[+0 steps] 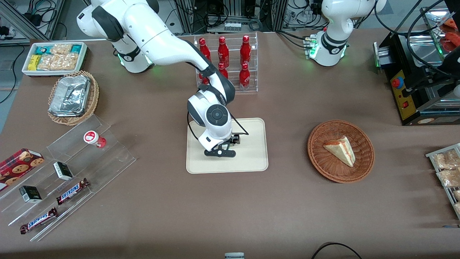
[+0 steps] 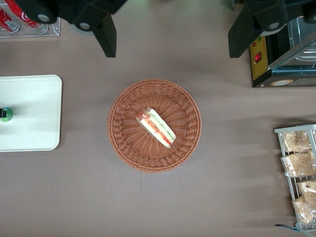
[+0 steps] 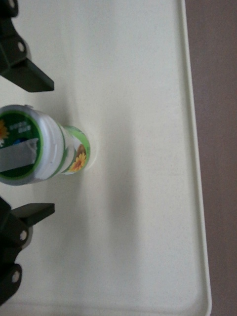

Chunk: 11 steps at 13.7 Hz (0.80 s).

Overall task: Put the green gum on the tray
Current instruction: 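Open the right gripper to release the bottle and raise it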

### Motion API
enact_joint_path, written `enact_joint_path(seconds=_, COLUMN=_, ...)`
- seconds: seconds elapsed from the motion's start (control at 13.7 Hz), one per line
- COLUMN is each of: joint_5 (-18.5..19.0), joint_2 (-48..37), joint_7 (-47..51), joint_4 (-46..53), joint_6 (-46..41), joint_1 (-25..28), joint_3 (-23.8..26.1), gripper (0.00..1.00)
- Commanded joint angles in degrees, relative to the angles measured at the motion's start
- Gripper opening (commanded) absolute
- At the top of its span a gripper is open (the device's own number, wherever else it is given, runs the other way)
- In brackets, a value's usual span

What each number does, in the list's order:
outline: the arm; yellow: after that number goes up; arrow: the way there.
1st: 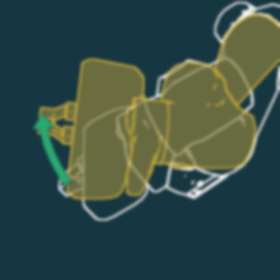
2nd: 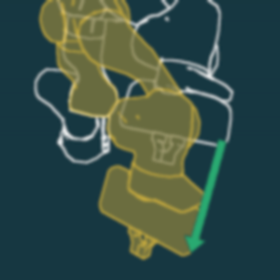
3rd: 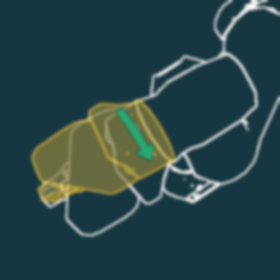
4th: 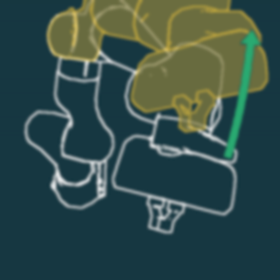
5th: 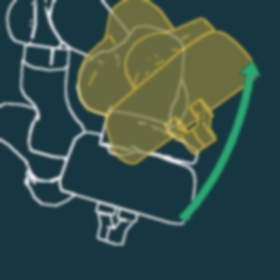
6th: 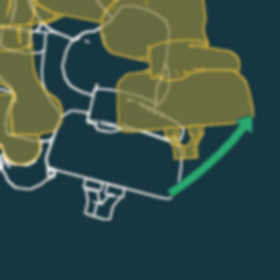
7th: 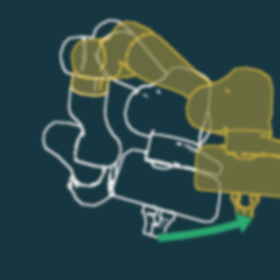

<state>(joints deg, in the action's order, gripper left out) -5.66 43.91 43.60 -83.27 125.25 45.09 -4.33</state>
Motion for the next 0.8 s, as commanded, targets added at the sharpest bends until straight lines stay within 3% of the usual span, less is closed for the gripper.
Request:
enact_joint_path(seconds=0.0, joint_5=-0.6, joint_2=-0.8, joint_7=-0.7, joint_4=1.6, joint_6=-1.1, joint_1=0.4, joint_3=-0.5, gripper=1.0)
enact_joint_path(seconds=0.44, joint_5=-0.7, joint_2=-8.1, joint_7=-8.3, joint_4=1.2, joint_6=-11.5, joint_1=-1.2, joint_3=-1.0, gripper=1.0)
enact_joint_path(seconds=0.73, joint_5=-1.4, joint_2=-14.8, joint_7=-16.1, joint_4=1.0, joint_6=-22.0, joint_1=-6.1, joint_3=-0.9, gripper=1.0)
